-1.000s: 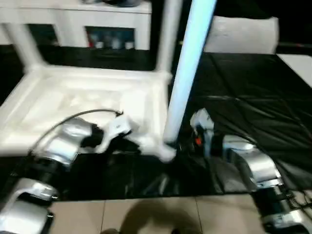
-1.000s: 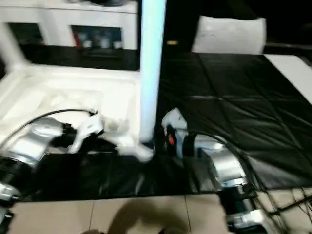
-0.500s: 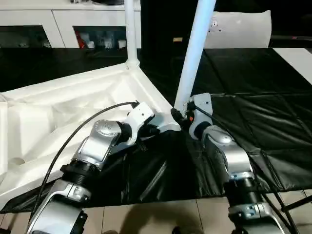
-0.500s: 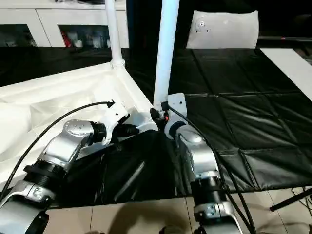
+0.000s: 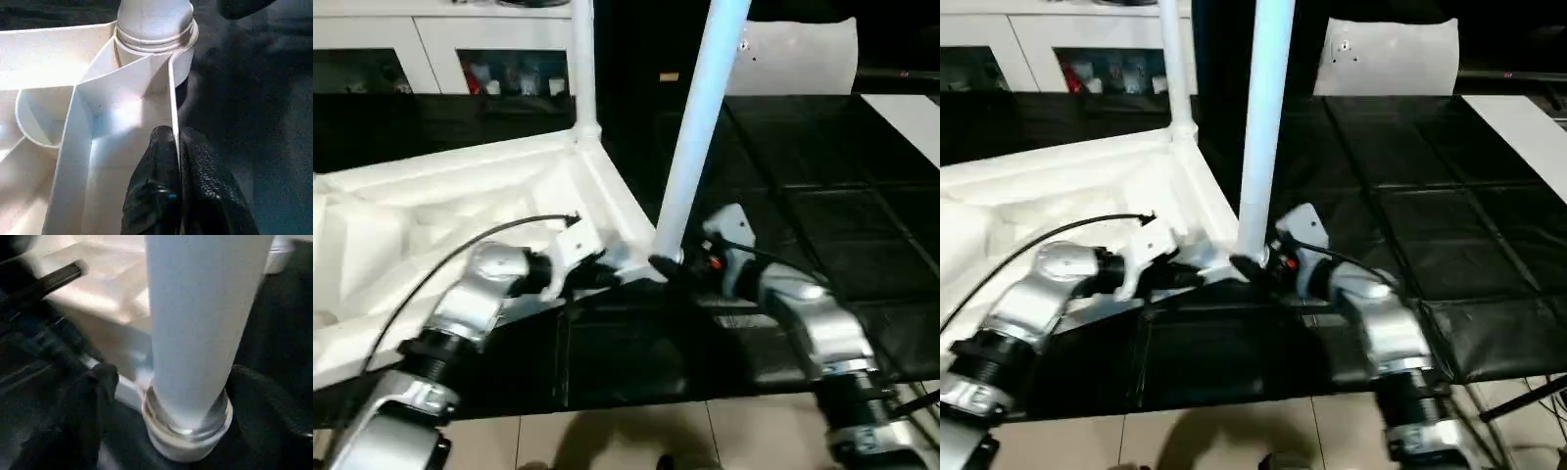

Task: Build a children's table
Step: Rotate leg to tighten

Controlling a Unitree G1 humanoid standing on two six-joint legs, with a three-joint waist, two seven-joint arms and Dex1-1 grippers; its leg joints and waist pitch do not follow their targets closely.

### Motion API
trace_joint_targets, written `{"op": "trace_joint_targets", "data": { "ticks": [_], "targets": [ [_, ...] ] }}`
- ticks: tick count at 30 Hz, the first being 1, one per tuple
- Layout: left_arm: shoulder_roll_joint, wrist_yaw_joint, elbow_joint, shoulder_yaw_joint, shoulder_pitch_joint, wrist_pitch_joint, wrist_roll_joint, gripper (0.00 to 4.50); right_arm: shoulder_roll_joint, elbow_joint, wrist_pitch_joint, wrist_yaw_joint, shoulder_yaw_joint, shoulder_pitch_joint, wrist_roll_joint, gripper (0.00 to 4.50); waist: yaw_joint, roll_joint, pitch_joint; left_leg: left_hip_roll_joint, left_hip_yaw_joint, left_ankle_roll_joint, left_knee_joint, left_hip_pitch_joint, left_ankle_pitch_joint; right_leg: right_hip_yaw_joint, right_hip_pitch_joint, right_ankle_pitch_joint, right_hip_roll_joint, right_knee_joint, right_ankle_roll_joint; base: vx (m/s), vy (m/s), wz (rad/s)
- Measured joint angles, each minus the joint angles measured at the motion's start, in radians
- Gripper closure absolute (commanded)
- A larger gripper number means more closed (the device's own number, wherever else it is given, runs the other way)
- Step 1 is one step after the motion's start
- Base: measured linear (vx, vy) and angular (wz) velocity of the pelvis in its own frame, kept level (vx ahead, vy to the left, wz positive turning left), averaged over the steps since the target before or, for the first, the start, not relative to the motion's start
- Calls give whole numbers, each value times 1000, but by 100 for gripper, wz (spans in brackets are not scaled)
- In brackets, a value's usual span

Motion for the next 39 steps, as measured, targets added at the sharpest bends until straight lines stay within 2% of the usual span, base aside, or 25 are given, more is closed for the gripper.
{"op": "trace_joint_targets", "data": {
  "ticks": [7,9,12,16,19,23,30,33,34,39],
  "targets": [
    [90,-219,62,-4,-16,-103,-43,450,-101,14,-71,249,76,-31,41,34,7,-8,5,0,0,1,4,-1,0,0,-4,1,0,1,-1,0,0,0],
    [99,-275,86,-18,-36,-129,-49,450,-103,26,-82,314,89,-43,60,34,20,-9,6,1,0,3,5,-1,0,0,-4,1,-1,1,-2,0,0,0],
    [105,-329,95,-38,-46,-152,-56,450,-103,53,-99,385,112,-57,67,59,37,-13,7,1,1,5,9,-3,-1,0,-4,2,-2,1,-3,0,0,0],
    [118,-390,127,-63,-70,-209,-55,450,-124,101,-113,445,137,-96,70,89,49,-21,12,1,1,5,13,-4,-1,0,-4,3,-2,3,-5,0,0,0],
    [119,-424,146,-74,-79,-236,-48,450,-125,129,-121,471,148,-114,70,109,55,-21,12,2,1,5,15,-4,-1,0,-4,4,-2,4,-6,0,0,0],
    [121,-447,178,-94,-101,-266,-48,450,-124,153,-156,498,160,-120,68,141,58,-22,12,2,1,5,17,-4,-1,0,-4,4,-3,6,-6,0,0,0],
    [117,-456,218,-111,-129,-298,-48,450,-124,166,-161,530,175,-127,69,201,59,-23,12,2,1,5,19,-5,-1,0,-3,4,-3,6,-7,0,0,0],
    [114,-458,229,-115,-133,-306,-50,450,-125,167,-170,530,178,-128,69,213,61,-23,12,2,1,5,19,-5,-1,0,-4,4,-3,6,-7,0,0,0],
    [114,-458,232,-115,-133,-312,-50,450,-126,167,-172,531,178,-128,69,235,62,-23,12,2,1,5,19,-5,-1,0,-4,4,-3,6,-7,0,0,0],
    [114,-461,241,-118,-135,-324,-56,450,-126,169,-176,531,178,-128,68,249,63,-23,12,2,1,5,18,-5,-1,0,-4,4,-3,6,-7,0,0,0]
  ]
}}
